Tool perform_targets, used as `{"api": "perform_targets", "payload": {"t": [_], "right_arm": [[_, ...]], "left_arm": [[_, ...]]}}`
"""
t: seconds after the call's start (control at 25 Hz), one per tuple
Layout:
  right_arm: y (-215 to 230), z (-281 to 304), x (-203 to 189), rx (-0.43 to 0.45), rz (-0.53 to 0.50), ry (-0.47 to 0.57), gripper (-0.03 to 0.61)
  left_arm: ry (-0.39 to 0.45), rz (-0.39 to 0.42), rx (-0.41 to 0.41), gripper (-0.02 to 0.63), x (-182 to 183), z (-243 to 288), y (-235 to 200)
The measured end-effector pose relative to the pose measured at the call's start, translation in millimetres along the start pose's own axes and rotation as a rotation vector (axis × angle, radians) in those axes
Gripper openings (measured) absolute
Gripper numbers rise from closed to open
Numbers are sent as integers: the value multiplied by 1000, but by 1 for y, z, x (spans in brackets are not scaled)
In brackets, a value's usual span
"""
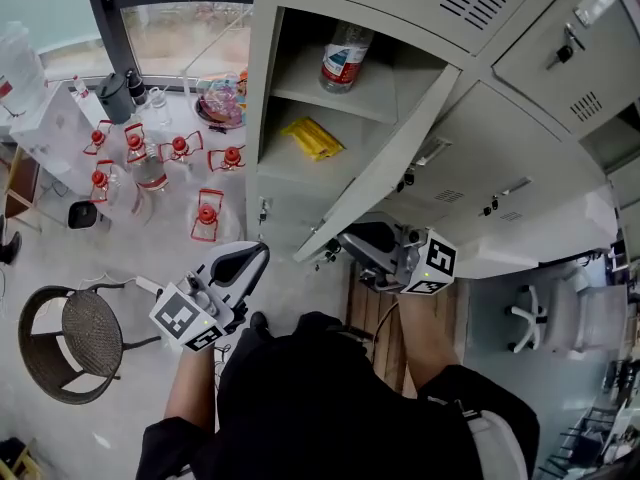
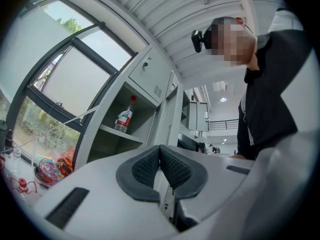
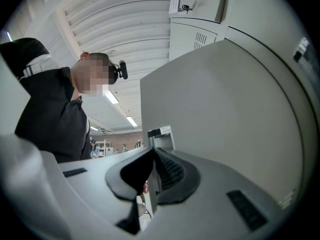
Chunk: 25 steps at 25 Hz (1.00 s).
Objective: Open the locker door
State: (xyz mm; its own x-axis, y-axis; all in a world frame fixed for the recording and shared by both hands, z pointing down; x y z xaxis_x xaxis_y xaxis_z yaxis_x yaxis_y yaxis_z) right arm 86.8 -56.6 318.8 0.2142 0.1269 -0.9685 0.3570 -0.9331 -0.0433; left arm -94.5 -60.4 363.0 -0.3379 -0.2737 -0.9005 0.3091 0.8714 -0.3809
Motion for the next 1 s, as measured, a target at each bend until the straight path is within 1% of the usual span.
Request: {"api": "perform_targets", "payload": {"t": [0.12, 0.24, 0.36, 0.48, 0.6, 0.84, 1.0], "right_arm": [[-3, -8, 2, 54, -15, -11, 28], [-7, -21, 5, 116, -9, 0, 28], [-7, -34, 10, 189, -1, 12, 28], [-8, -51, 12, 255, 5, 25, 28], [-8, -67, 15, 302, 15, 37, 28], [-9, -92, 20, 383, 37, 54, 28], [-6, -106, 23, 435, 46, 73, 28]], "left_arm": [[-5, 23, 13, 15, -5, 8, 12], [-2, 39, 45, 15, -10, 16, 23], [10, 30, 92, 15, -19, 26, 31], [-7, 26, 123, 15, -34, 42, 43], [-9, 47, 132, 15, -41, 59, 60], [34, 58, 165, 15, -43, 76, 91], [21, 79, 210, 15, -53, 84, 104]]}}
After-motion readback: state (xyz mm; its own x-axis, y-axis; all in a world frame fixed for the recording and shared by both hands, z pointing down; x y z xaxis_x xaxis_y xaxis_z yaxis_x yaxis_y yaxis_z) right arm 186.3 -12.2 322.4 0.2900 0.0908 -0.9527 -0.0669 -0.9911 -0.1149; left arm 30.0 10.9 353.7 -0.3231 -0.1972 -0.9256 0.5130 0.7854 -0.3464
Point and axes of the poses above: the fingertips, and each gripper's own axes: z forward along the fingers, y to its right, x out of its top, the point moved 4 cm from there along -z, backward along the fingers, and after that the axes turned 9 degrees about -z, right-handed, at the moved point
